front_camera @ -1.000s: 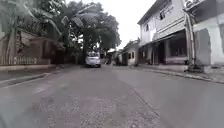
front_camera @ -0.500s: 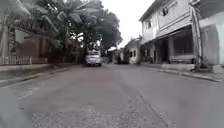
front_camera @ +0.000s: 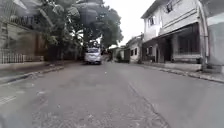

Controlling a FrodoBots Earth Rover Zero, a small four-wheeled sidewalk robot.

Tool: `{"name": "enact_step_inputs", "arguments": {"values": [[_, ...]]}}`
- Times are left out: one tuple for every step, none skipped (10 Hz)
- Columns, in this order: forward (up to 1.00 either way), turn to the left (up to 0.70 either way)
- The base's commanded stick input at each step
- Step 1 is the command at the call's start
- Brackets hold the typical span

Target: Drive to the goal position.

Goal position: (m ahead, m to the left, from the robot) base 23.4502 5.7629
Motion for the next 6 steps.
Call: {"name": "enact_step_inputs", "arguments": {"values": [[1.00,0.00],[1.00,0.00],[1.00,0.00],[1.00,0.00],[1.00,0.01],[1.00,0.04]]}}
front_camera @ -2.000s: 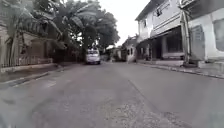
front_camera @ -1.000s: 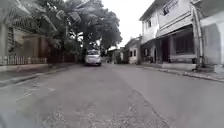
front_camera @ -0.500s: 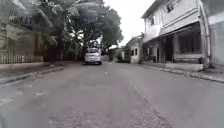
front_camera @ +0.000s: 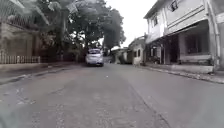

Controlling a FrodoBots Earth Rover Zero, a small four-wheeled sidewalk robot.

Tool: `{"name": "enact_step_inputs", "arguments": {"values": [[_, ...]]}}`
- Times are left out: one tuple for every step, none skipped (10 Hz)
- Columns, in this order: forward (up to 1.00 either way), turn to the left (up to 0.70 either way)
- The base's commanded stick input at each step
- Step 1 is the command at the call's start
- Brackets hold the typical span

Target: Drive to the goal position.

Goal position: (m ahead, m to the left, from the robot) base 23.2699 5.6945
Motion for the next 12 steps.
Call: {"name": "enact_step_inputs", "arguments": {"values": [[1.00,0.00],[1.00,0.00],[1.00,0.00],[1.00,0.03],[1.00,0.08],[1.00,0.03],[1.00,0.00],[1.00,0.00],[1.00,0.00],[1.00,0.00],[1.00,0.00],[1.00,0.00]]}}
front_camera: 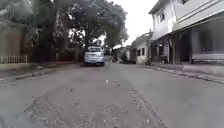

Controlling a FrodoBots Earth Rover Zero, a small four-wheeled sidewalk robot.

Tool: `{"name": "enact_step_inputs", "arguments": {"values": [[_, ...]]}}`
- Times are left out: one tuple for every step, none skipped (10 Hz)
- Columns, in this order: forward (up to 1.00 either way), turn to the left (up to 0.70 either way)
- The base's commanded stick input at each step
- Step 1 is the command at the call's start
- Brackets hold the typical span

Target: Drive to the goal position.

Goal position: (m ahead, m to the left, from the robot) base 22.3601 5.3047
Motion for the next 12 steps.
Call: {"name": "enact_step_inputs", "arguments": {"values": [[1.00,0.00],[1.00,0.00],[1.00,0.00],[1.00,0.00],[1.00,0.00],[1.00,-0.10],[1.00,-0.34],[1.00,-0.25],[1.00,-0.05],[1.00,0.00],[1.00,0.09],[1.00,0.19]]}}
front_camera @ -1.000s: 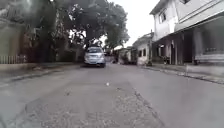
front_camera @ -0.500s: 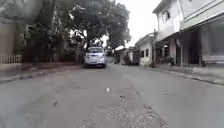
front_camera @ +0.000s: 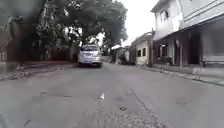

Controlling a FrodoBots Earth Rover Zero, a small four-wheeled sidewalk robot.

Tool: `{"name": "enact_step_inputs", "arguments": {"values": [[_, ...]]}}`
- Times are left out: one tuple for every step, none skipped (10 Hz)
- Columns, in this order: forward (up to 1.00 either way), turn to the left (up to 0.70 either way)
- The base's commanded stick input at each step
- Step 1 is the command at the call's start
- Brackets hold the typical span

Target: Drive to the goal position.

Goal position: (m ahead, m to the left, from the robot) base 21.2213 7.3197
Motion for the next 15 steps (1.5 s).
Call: {"name": "enact_step_inputs", "arguments": {"values": [[1.00,0.15],[1.00,0.12],[1.00,0.07],[1.00,0.00],[1.00,0.03],[1.00,0.04],[1.00,0.03],[1.00,0.03],[1.00,0.00],[1.00,-0.11],[1.00,-0.23],[1.00,-0.31],[1.00,-0.38],[1.00,-0.39],[1.00,-0.40]]}}
